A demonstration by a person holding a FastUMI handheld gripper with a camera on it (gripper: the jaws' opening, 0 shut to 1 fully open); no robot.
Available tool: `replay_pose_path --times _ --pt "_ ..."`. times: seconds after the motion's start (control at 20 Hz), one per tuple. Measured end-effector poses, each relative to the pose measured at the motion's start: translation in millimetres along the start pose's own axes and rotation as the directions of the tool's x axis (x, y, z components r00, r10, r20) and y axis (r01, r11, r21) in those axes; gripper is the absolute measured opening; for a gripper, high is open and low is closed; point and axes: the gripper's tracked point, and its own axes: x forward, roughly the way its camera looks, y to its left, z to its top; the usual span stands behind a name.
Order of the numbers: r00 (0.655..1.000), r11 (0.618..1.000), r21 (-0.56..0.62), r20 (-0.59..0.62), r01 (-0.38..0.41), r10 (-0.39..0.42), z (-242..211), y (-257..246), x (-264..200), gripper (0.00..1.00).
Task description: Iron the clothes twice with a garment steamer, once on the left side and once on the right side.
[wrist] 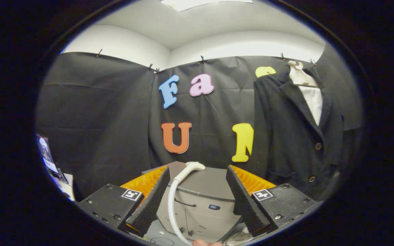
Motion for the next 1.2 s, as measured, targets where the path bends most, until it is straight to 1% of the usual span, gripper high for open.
replay_pose_path --times 0.2,0.4,0.55,0.65,0.75,0.9,1.05,1.2 --pt "0.994 0.999 0.0 -0.097 -0.051 0.051 -9 9 83 1.0" --pt "0.973 0.996 -0.017 -0.212 -0.091 0.085 -36 19 162 1.0" --pt "0.945 0.996 -0.012 -0.316 -0.086 0.078 -62 25 208 1.0" --pt "0.914 0.995 0.02 -0.393 -0.101 0.101 -80 34 234 1.0" --pt "0.888 0.993 0.045 -0.444 -0.11 0.118 -91 44 254 1.0" --pt "0.863 0.996 0.025 -0.499 -0.085 0.086 -107 43 283 1.0" --pt "0.847 0.999 -0.001 -0.53 -0.053 0.044 -113 43 307 1.0" --pt "0.821 1.0 -0.011 -0.57 0.017 -0.02 -125 31 318 1.0"
